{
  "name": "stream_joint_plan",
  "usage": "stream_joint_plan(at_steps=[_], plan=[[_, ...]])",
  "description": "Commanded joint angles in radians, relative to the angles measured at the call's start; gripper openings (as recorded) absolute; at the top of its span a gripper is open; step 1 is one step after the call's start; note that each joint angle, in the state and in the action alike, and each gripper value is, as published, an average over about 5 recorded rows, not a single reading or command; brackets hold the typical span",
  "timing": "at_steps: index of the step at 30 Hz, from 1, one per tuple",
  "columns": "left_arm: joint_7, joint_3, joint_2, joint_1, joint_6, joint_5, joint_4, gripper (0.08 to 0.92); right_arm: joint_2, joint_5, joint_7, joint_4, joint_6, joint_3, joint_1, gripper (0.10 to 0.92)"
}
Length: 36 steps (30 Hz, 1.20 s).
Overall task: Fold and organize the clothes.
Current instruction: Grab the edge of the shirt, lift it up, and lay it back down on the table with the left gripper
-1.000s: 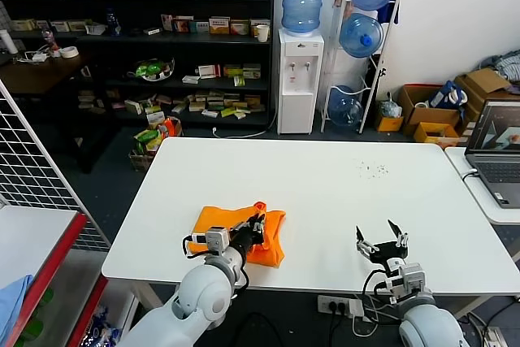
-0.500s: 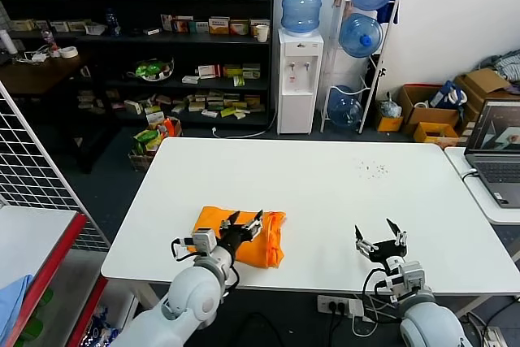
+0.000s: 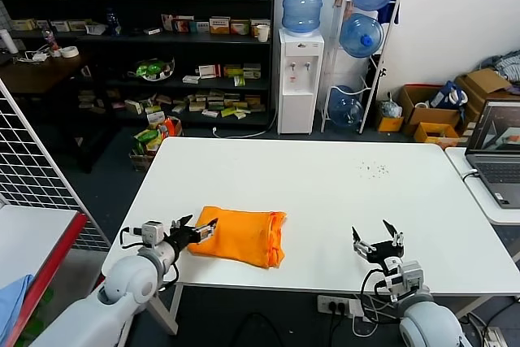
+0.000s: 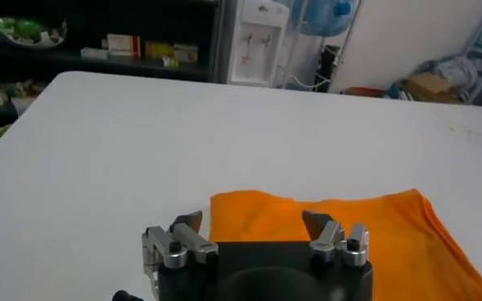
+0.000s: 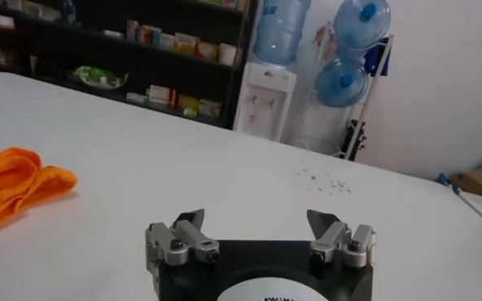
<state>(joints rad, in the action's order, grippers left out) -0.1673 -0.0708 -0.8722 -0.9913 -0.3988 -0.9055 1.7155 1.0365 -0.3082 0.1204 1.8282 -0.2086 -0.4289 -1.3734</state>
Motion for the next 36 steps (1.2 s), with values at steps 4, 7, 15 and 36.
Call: stream_joint_plan(at_steps=[4, 7, 15, 36], plan=[[0.182, -0.055, -0.001, 0.027, -0.073, -0.036, -0.145, 0.823, -0.002, -0.012, -0.004, 0.014, -0.003, -0.013, -0.020, 0.823], [0.181, -0.046, -0.023, 0.037, -0.078, -0.062, -0.161, 0.823, -0.001, -0.015, -0.002, 0.023, -0.010, -0.012, -0.023, 0.823], [0.180, -0.020, -0.061, 0.046, -0.089, -0.055, -0.192, 0.823, -0.002, -0.022, 0.002, 0.049, -0.024, -0.011, -0.021, 0.823], [0.103, -0.035, -0.043, 0.004, -0.021, -0.015, -0.095, 0.300, 0.002, -0.020, 0.009, 0.035, -0.021, 0.001, -0.001, 0.823]])
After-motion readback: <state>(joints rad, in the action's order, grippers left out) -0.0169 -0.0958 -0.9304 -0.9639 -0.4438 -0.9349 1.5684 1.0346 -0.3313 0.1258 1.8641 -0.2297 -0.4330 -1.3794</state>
